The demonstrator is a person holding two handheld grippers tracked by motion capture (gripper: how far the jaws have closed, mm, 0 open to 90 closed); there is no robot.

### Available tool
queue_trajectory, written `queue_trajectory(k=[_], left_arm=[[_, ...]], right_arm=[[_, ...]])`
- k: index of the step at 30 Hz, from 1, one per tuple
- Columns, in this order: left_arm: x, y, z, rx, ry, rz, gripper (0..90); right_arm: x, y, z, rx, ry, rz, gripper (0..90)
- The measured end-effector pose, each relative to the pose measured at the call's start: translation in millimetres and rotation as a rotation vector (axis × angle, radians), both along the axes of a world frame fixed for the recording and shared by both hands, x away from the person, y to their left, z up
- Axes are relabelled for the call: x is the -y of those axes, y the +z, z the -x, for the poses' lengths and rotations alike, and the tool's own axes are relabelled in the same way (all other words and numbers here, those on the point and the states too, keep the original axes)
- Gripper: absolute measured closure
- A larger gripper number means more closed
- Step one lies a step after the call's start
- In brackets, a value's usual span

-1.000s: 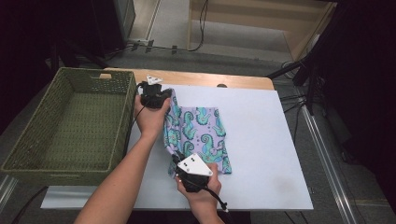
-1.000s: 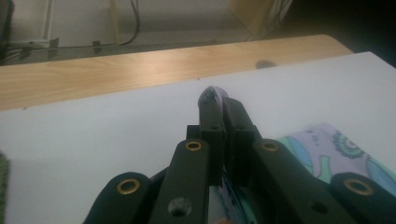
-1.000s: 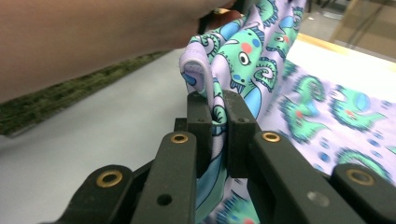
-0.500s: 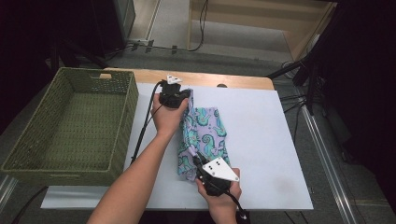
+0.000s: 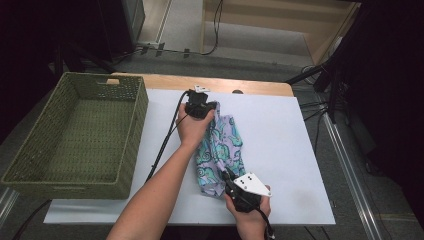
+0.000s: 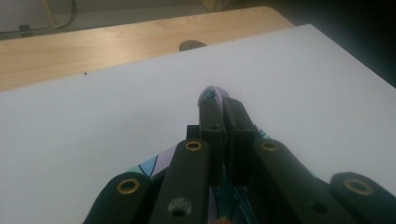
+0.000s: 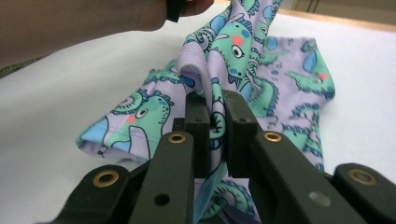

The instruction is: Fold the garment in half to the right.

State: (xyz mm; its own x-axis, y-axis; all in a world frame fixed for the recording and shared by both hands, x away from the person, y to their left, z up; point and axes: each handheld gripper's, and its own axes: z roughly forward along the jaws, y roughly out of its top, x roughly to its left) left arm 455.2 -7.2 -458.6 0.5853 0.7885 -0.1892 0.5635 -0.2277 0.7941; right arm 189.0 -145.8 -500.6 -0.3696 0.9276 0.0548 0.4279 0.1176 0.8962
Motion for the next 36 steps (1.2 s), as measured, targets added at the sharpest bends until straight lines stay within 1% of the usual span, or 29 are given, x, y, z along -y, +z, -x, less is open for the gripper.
queue_trajectory(k=[2,4,5,7,9,11,13,15,16,17,18,19,20,21,23,25,26,28,30,32,34,35,36], left_arm=[[4.2,-3.1,-1.1,-0.011,-0.003,-0.006,87.2],[7.8,-5.7,-2.2,-0.022,-0.007,-0.005,87.3],[10.2,-7.1,-2.6,-0.026,-0.009,-0.011,87.3],[15.8,-9.9,-3.6,-0.039,-0.015,-0.015,87.4],[20.8,-11.9,-4.2,-0.047,-0.017,-0.021,87.4],[24.4,-14.1,-5.4,-0.071,-0.011,-0.011,87.4],[27.4,-15.4,-6.1,-0.080,-0.007,-0.011,87.3],[29.7,-15.9,-6.9,-0.100,-0.004,0.014,87.1],[30.3,-15.6,-7.6,-0.111,-0.014,0.029,86.3],[31.1,-15.1,-8.1,-0.122,-0.036,0.064,82.9],[31.6,-14.0,-8.4,-0.135,-0.071,0.111,75.4],[31.5,-11.9,-8.2,-0.137,-0.109,0.142,67.0],[30.9,-9.3,-6.9,-0.124,-0.136,0.162,59.5],[29.7,-6.3,-5.6,-0.113,-0.154,0.168,55.2],[25.1,-0.6,-2.7,-0.082,-0.162,0.165,49.1],[18.2,2.8,-1.0,-0.064,-0.149,0.143,48.9],[14.4,3.1,-0.6,-0.064,-0.138,0.131,48.9],[6.5,1.8,0.4,-0.061,-0.127,0.110,49.1],[-3.7,-2.6,2.3,-0.066,-0.097,0.087,49.6],[-14.0,-7.7,2.8,-0.068,-0.069,0.071,50.0],[-25.5,-13.0,1.4,-0.073,-0.034,0.074,50.0],[-31.2,-15.5,0.1,-0.082,-0.015,0.075,49.9],[-36.6,-18.0,-1.5,-0.089,0.008,0.082,49.1]], right_arm=[[4.8,-4.1,-0.2,-0.018,-0.010,-0.022,80.3],[9.0,-7.9,0.0,-0.029,-0.025,-0.029,80.3],[10.5,-9.5,0.2,-0.035,-0.028,-0.027,80.3],[12.6,-11.9,-0.2,-0.056,-0.042,-0.001,80.4],[15.7,-13.6,-0.3,-0.072,-0.049,0.003,80.3],[18.1,-14.5,-0.1,-0.081,-0.052,0.002,79.3],[21.1,-15.5,0.8,-0.090,-0.057,0.002,76.4],[24.7,-16.6,3.3,-0.103,-0.066,0.002,74.5],[27.0,-16.8,5.0,-0.109,-0.070,0.006,74.2],[29.0,-16.9,7.1,-0.114,-0.080,0.015,74.1],[31.6,-17.1,9.4,-0.117,-0.091,0.035,74.3],[34.5,-17.4,11.6,-0.127,-0.102,0.050,74.3],[37.7,-18.0,13.8,-0.139,-0.109,0.051,73.6],[41.2,-18.7,15.4,-0.147,-0.113,0.058,70.5],[47.0,-17.8,19.3,-0.152,-0.117,0.044,59.3],[51.8,-14.4,22.9,-0.137,-0.097,0.005,52.6],[53.9,-11.9,24.4,-0.120,-0.086,-0.004,50.7],[56.9,-5.8,26.7,-0.089,-0.087,-0.008,46.7],[60.3,-0.8,26.3,-0.066,-0.089,-0.018,45.8],[66.3,1.8,21.4,-0.058,-0.101,-0.037,45.9],[72.9,1.8,12.2,-0.062,-0.107,-0.056,48.6],[75.6,0.1,6.1,-0.071,-0.106,-0.057,49.8],[77.6,-2.7,-0.8,-0.098,-0.099,-0.057,50.7]])
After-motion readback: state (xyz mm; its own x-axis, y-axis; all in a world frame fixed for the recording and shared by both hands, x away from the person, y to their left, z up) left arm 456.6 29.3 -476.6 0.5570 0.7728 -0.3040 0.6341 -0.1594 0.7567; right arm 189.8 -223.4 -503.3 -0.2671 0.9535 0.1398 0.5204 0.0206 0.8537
